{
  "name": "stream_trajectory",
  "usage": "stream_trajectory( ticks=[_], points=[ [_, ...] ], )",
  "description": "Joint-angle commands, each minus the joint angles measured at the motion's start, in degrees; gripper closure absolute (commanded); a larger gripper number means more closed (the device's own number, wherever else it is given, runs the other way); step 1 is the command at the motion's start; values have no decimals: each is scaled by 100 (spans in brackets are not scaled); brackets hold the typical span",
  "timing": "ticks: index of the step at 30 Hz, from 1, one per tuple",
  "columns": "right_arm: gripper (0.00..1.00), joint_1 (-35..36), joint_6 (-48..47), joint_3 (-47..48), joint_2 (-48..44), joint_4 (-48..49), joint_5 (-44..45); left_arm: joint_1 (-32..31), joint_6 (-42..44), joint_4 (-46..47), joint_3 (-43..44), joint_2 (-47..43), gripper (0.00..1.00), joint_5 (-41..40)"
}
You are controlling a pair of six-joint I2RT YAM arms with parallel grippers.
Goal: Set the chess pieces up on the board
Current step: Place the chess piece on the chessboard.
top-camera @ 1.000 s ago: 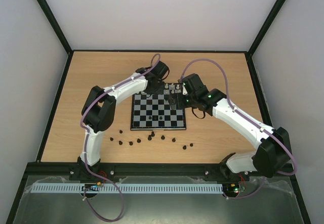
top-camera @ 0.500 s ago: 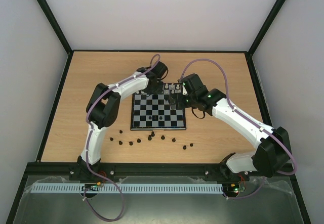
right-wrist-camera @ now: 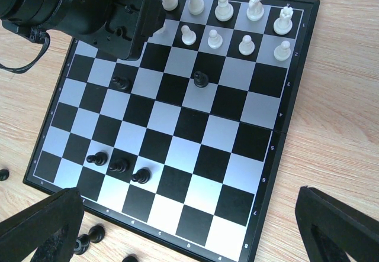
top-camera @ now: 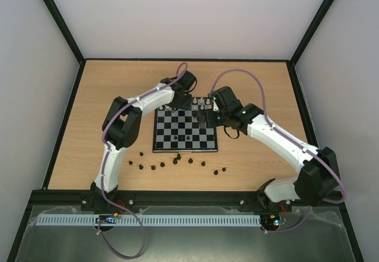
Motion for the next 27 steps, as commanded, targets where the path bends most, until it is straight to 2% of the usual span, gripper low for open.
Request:
stream_trajectory(
  ticks=[1, 6, 11, 24, 27],
  points=[
    [1, -21, 30, -82, 59, -14, 32, 20, 62, -87, 152, 123, 88, 71],
    [1, -21, 30, -82, 77, -13, 27, 21, 53, -91, 137, 132, 87, 46],
    [2, -21, 30, -81, 88, -7, -5, 9, 44, -73, 127, 168, 81, 55],
    [1, -21, 20, -89, 113, 9, -45, 6, 26, -59, 114, 95, 75, 52],
    [1, -17, 22, -91, 119, 19, -57, -25, 17, -79, 117, -50, 71, 25]
  ],
)
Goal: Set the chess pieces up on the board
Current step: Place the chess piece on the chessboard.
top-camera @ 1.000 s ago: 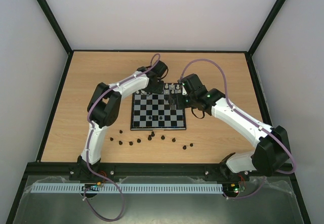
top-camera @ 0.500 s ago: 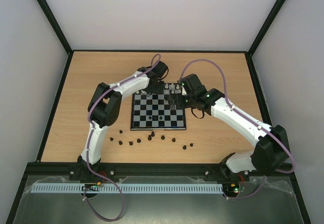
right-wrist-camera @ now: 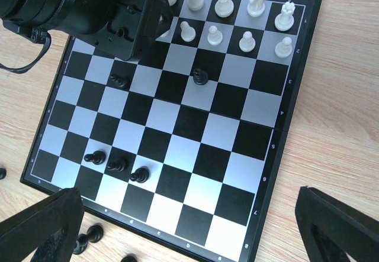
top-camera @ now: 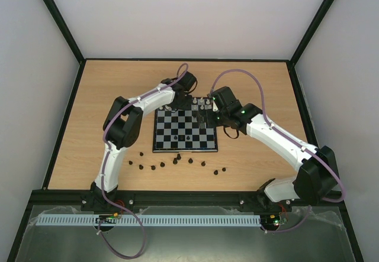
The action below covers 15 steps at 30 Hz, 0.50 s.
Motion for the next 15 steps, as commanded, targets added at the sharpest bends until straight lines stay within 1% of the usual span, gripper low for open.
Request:
stream_trajectory(
  ticks=[1, 5, 8, 11, 15],
  points=[
    [1, -21, 21, -85, 66, 11, -48, -48, 10, -105, 110, -177, 69, -26],
    [1, -21, 21, -88, 65, 19, -46, -157, -4, -124, 39, -598, 63, -89],
    [1, -21, 21, -88, 69, 24, -42, -198, -37, -8, -259, -1074, 59, -100],
    [1, -21, 21, -103, 83, 40, -22, -266, -38, 227, -747, -1702, 47, -86],
    [2, -21, 30, -105, 136, 58, 18, -360, -45, 734, -1711, -2656, 32, 157]
  ],
)
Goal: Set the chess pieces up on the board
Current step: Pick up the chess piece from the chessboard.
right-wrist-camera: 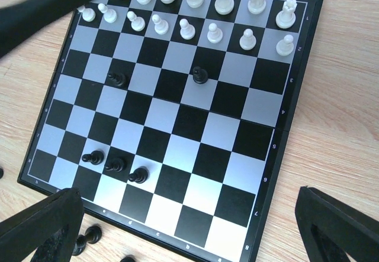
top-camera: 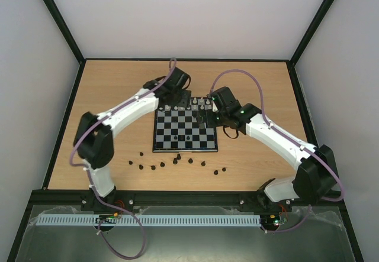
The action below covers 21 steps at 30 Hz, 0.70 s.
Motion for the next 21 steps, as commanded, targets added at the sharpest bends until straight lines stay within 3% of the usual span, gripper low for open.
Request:
stream_trajectory(
  ticks=[1, 6, 15, 21],
  points=[
    [2, -21, 37, -81, 131, 18, 27, -115, -64, 621, -961, -1059, 27, 284],
    [2, -21, 56, 72, 401, -29, 49, -332, -318, 1271, -2151, -2110, 1, 461],
    [0, 9, 246, 993, 1342, -408, 67, -1064, -891, 1740, -3823, -3908, 1, 365],
    [14, 19, 337, 1751, 2176, -692, 336, -1059, -1080, 1574, -4449, -5475, 0, -154]
  ],
)
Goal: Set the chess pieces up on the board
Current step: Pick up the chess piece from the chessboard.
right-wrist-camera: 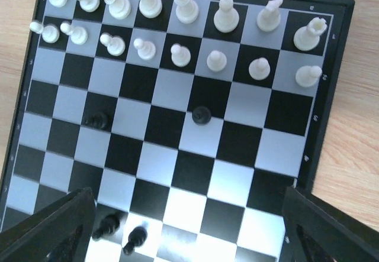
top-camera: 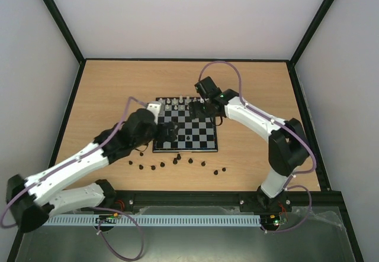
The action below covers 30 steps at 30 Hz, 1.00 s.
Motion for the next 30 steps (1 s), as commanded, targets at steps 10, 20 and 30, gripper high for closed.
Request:
stream_trajectory(
  ticks=[10, 20, 30],
  points=[
    [51, 48, 198, 1755, 1799, -992, 362, 29, -968, 332, -1418, -2119, 1, -138],
    [65, 102, 269, 1860, 2270, -1282, 812, 25, -980, 259, -1836, -2604, 1, -179],
    [72, 102, 222, 1940, 2479, -1198, 559, 24, -917, 152, -1913, -2819, 1, -256]
  ],
)
